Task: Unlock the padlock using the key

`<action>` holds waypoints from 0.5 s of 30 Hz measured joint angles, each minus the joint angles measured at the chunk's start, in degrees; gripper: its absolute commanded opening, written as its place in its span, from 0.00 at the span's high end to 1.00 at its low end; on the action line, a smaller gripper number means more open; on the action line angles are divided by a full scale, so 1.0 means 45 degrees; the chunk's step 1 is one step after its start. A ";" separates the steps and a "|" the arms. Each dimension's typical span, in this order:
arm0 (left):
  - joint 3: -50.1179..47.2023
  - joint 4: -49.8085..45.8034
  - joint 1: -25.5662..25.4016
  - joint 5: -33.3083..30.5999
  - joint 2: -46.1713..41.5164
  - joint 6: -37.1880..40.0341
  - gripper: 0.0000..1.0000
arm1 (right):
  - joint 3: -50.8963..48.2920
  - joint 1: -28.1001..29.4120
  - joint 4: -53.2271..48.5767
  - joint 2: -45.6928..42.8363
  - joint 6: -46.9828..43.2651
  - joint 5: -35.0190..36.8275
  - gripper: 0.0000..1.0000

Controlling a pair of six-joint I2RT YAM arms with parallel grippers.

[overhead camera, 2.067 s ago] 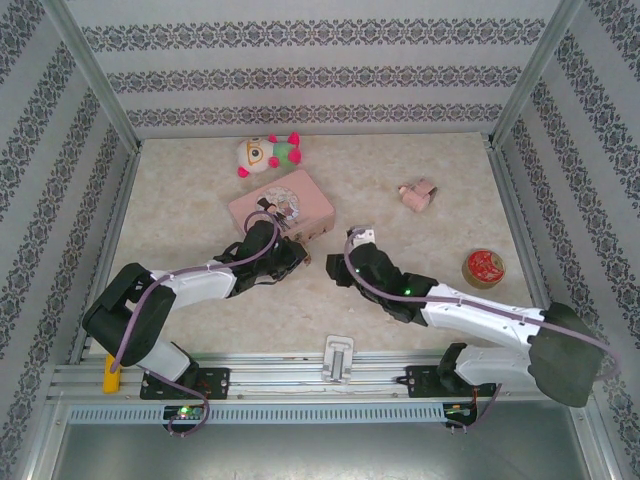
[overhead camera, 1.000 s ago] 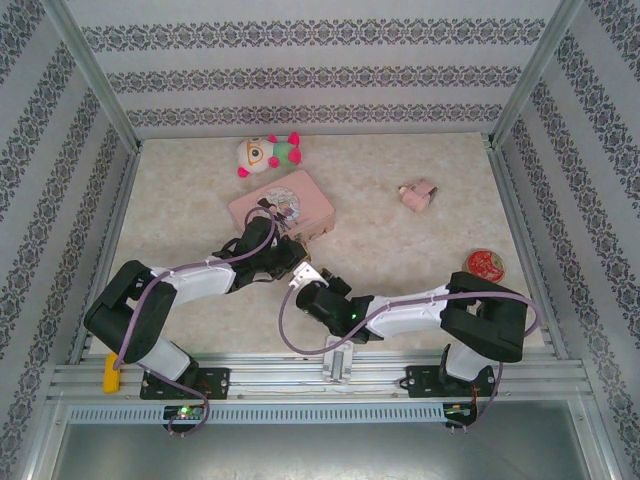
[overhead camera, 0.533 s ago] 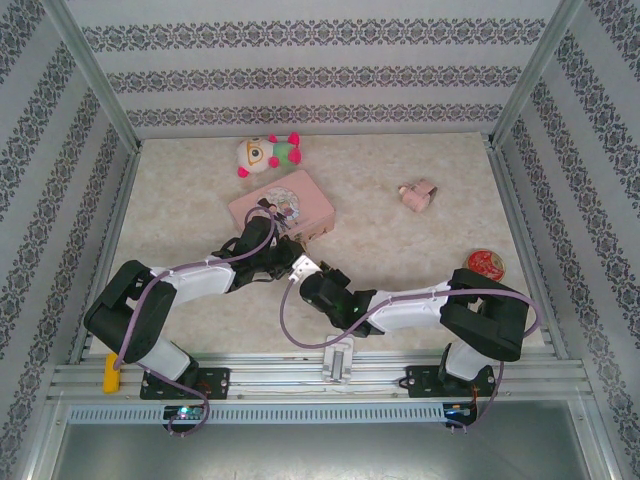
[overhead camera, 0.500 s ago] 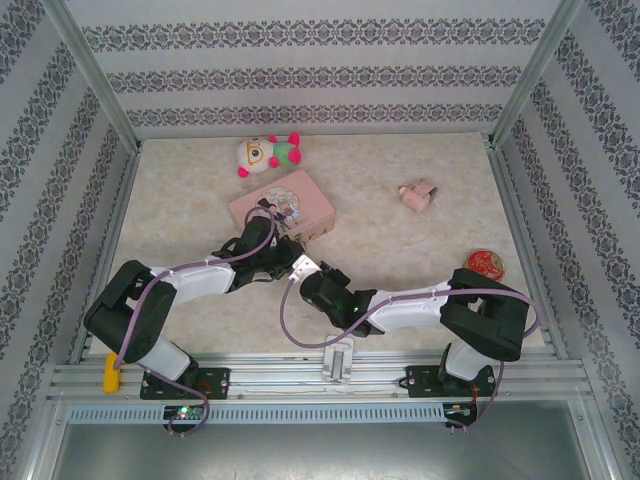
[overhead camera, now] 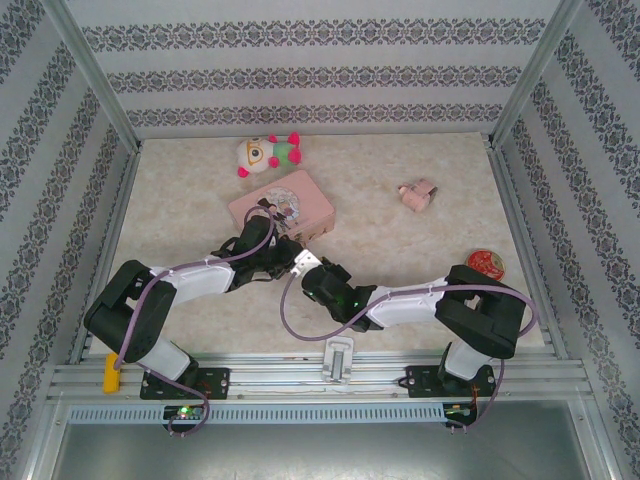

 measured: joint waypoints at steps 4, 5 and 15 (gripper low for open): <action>0.0005 0.0000 0.0053 0.0073 0.0039 0.0000 1.00 | 0.0034 0.0000 0.0049 0.0053 -0.0044 -0.0126 0.75; 0.0010 0.0000 0.0053 0.0092 0.0039 0.0000 1.00 | 0.0034 0.0000 0.0053 0.0053 -0.0053 -0.0185 0.75; 0.0015 0.0005 0.0053 0.0117 0.0053 0.0000 1.00 | 0.0058 -0.0083 0.0622 0.0165 -0.0112 -0.0345 0.72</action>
